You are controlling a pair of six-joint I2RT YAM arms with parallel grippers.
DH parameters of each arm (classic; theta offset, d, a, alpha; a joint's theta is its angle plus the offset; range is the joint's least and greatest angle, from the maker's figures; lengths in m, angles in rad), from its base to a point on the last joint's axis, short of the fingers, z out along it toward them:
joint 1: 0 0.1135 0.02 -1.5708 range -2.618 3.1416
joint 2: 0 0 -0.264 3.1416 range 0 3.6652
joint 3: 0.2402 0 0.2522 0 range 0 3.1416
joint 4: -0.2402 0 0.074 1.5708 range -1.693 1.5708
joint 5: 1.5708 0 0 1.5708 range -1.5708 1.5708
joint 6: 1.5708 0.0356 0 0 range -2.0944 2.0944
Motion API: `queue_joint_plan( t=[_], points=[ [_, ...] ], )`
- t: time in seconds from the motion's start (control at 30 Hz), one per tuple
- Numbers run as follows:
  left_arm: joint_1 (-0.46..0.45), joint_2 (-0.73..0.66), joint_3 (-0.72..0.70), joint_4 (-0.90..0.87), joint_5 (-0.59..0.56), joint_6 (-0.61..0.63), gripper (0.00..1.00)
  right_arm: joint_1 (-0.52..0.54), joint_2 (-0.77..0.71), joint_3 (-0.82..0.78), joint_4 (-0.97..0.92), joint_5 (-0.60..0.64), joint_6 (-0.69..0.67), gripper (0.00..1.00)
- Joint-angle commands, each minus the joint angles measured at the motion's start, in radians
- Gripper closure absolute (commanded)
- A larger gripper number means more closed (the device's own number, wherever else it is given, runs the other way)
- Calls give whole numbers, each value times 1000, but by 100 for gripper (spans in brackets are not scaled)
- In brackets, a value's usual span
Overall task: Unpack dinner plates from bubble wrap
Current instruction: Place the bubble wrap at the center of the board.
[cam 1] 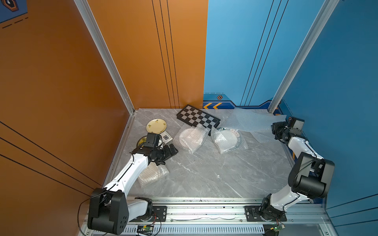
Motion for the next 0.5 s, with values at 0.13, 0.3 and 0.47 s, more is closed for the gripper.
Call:
queue_joint_plan(
  t=[0.13,0.3,0.47],
  points=[
    [-15,10,24,-23,-19,10,2,-32,-119,30,-83,-5,-110,43],
    [-13,2,16,-22,-19,15,2,-109,-185,48,-191,-13,-140,36],
    [-9,-8,16,-22,-16,19,2,-171,-274,92,-371,4,-200,34]
  ],
)
